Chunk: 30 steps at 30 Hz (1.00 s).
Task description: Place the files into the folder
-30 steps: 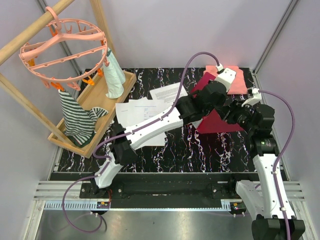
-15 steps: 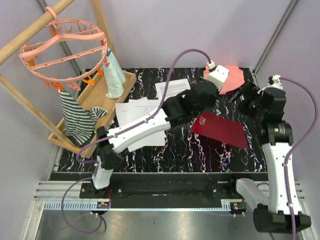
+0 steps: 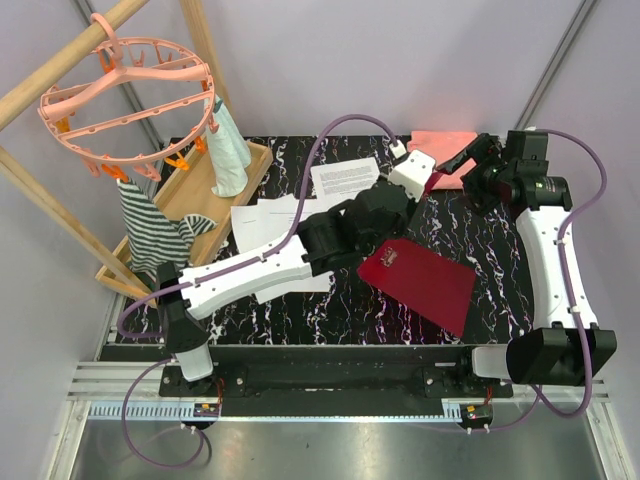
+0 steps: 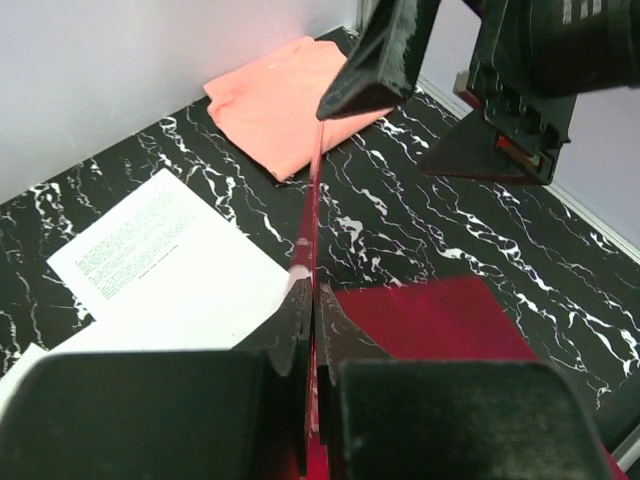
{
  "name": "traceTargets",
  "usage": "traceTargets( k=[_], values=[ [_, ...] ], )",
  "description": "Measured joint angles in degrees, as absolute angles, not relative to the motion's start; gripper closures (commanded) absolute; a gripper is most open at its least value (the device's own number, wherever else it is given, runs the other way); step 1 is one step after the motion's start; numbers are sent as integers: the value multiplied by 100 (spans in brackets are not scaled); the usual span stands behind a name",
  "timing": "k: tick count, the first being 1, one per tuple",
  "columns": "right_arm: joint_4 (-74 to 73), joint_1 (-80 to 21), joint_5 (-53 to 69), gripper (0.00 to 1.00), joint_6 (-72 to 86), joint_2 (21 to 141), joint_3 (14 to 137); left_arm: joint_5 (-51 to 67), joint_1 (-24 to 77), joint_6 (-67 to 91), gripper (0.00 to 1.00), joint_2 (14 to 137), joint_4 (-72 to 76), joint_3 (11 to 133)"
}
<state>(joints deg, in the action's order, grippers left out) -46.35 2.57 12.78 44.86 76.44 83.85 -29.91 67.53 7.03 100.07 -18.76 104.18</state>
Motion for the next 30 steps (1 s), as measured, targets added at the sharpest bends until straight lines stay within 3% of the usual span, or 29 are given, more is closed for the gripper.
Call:
traceTargets(
  k=[3, 5, 8, 11, 13, 19, 22, 25, 28, 30],
  values=[
    [-4698, 257, 1299, 0, 4536, 7596, 8396, -3000, 6814, 707, 100, 9977, -1710, 10180],
    [-4781, 255, 1317, 8, 4541, 7599, 8440, -3004, 6851, 703, 100, 9970, -1651, 10103],
    [-4880, 213, 1319, 24, 4501, 7638, 8475, -3020, 6906, 672, 100, 9970, -1594, 10071],
    [-4899, 97, 1321, 49, 4466, 7749, 8475, -3050, 6960, 609, 100, 9970, -1575, 10062],
    [-4882, 36, 1295, 54, 4399, 7778, 8475, -3055, 6993, 582, 100, 9970, -1579, 10060],
    [-4921, -213, 1278, 53, 4169, 7975, 8517, -3109, 7100, 534, 100, 9970, -1575, 10029],
    [-4921, -252, 1310, 43, 4139, 8077, 8517, -3135, 7146, 504, 100, 9972, -1573, 10027],
    [-4934, -274, 1334, 41, 4147, 8119, 8517, -3179, 7196, 440, 100, 9979, -1531, 10027],
    [-4941, -283, 1345, 47, 4147, 8130, 8517, -3229, 7238, 392, 100, 9994, -1466, 10029],
    [-4941, -285, 1350, 57, 4141, 8130, 8519, -3245, 7258, 379, 100, 10005, -1435, 10027]
  ],
)
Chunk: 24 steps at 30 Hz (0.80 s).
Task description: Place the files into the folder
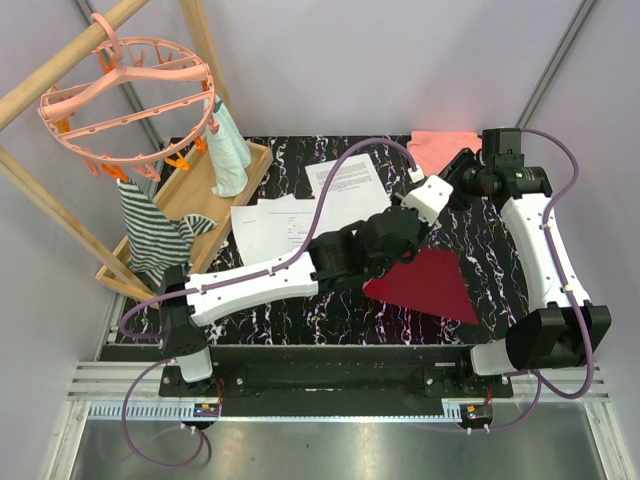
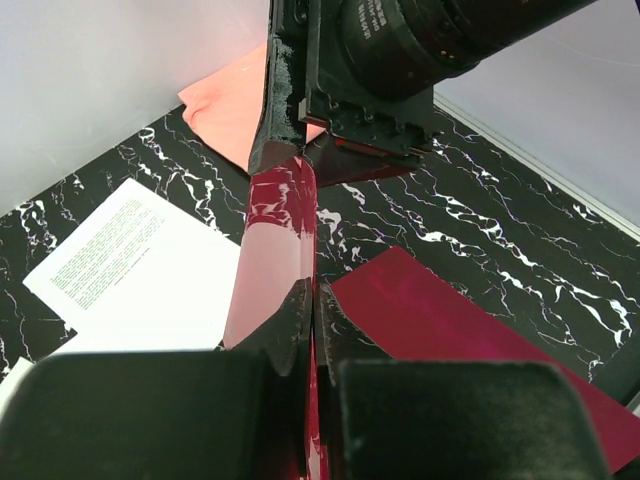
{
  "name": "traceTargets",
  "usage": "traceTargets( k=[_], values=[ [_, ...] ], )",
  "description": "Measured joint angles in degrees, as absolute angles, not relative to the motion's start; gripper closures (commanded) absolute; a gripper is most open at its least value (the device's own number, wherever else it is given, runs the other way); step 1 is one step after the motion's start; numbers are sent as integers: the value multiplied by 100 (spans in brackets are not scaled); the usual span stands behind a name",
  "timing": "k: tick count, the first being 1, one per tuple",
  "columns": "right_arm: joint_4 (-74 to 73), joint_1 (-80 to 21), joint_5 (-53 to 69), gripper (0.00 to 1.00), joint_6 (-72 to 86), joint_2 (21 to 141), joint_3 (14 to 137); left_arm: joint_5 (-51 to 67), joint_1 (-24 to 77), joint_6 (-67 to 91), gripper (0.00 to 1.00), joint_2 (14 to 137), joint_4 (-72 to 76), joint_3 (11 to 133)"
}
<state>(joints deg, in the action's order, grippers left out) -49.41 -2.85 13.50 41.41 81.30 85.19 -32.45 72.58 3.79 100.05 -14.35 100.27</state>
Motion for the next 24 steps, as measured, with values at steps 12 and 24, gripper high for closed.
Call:
traceTargets(
  k=[12, 24],
  values=[
    [-4772, -301, 1597, 100, 3938, 8079, 8427, -3148, 7279, 556, 41, 10036, -1437, 10027],
    [-4740, -301, 1643, 100, 1634, 8014, 8506, -1221, 6573, 1697, 22, 8252, -1680, 8471]
  ],
)
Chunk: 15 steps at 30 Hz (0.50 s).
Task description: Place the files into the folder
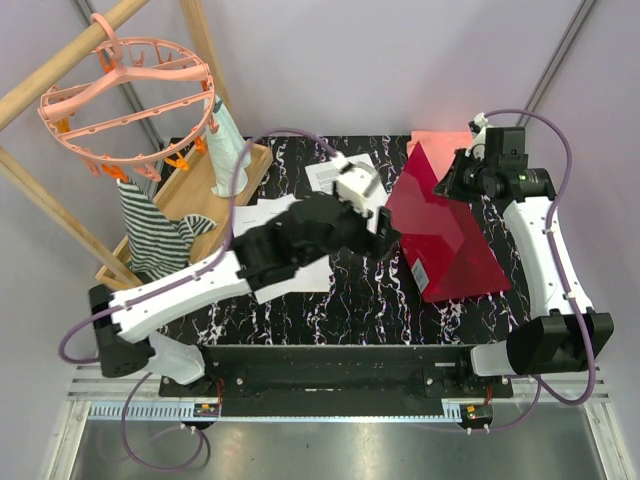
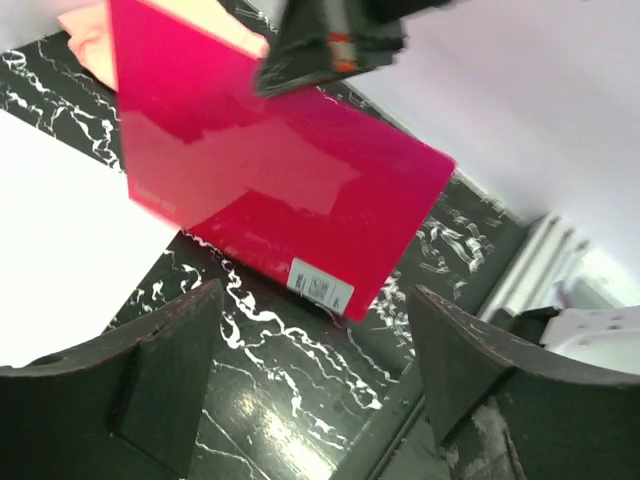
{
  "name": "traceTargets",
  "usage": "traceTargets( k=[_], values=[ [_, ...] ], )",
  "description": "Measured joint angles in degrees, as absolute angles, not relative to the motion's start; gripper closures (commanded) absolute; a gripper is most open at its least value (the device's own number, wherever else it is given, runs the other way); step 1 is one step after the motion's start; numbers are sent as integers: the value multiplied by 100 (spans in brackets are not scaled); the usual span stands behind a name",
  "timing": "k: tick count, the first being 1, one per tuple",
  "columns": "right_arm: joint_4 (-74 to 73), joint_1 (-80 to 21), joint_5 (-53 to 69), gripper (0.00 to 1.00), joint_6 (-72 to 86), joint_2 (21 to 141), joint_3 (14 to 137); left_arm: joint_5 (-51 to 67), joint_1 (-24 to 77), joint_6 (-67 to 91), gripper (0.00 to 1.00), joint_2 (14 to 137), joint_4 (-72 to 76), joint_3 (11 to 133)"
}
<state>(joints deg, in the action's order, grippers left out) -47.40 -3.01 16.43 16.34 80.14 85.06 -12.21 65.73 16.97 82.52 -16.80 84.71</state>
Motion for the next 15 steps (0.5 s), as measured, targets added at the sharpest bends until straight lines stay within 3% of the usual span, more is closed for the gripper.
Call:
traceTargets(
  k=[7, 15],
  values=[
    [-4788, -364, 1540, 100, 552, 7806, 9148, -233, 5315, 2436, 21, 7032, -1509, 7393],
    [-4939, -1697, 165, 100, -244, 7940, 9019, 766, 3979, 3227, 21, 6692, -1363, 6184]
  ],
)
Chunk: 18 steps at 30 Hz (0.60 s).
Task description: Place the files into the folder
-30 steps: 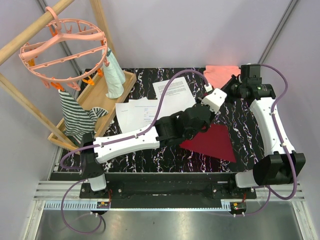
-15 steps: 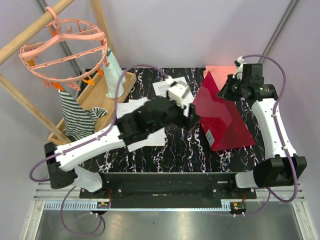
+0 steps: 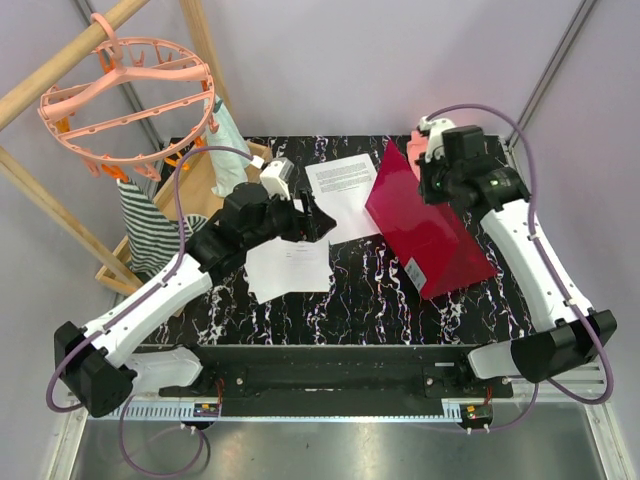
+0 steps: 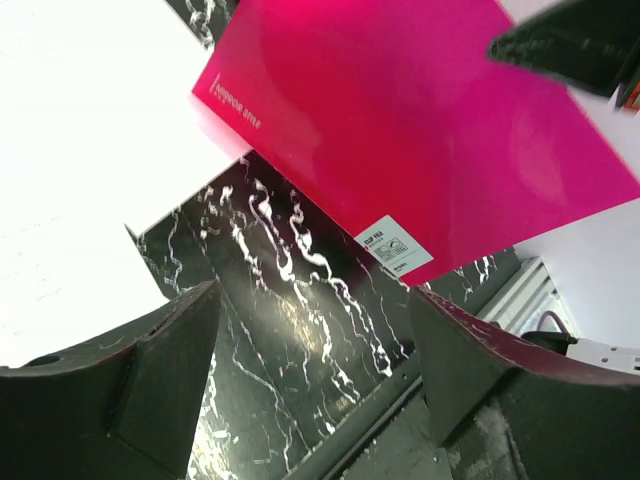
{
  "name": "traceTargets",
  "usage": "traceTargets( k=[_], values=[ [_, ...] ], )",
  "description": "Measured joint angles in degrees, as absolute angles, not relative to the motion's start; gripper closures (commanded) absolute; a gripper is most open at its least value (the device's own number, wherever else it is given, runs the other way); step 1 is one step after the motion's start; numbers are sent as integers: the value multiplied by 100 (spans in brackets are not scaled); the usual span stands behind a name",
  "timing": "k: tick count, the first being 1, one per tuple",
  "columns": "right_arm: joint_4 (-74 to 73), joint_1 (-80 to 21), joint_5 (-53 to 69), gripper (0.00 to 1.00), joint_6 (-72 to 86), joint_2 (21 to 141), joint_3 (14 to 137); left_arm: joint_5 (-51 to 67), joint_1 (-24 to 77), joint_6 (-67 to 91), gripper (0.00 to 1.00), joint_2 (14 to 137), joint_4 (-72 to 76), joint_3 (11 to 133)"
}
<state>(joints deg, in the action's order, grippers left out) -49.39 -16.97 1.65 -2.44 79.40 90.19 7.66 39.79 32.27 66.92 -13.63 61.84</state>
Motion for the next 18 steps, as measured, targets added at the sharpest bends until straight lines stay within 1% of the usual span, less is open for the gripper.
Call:
traceTargets(
  k=[6, 11, 15, 18],
  values=[
    [-5177, -2486, -1173, 100, -489, 7961, 8608, 972, 3667, 3461, 21, 6259, -1356, 5601],
    [-5334, -2943, -2373, 100, -412, 7970, 8416, 972, 3527, 3656, 21, 5922, -1343, 5236],
    [-5559, -3044, -3068, 100, -351, 7990, 8353, 969, 3505, 3828, 21, 5789, -1352, 5041],
    [-5655, -3039, -3258, 100, -309, 7970, 8353, 967, 3505, 3979, 20, 5653, -1378, 4912]
  ],
)
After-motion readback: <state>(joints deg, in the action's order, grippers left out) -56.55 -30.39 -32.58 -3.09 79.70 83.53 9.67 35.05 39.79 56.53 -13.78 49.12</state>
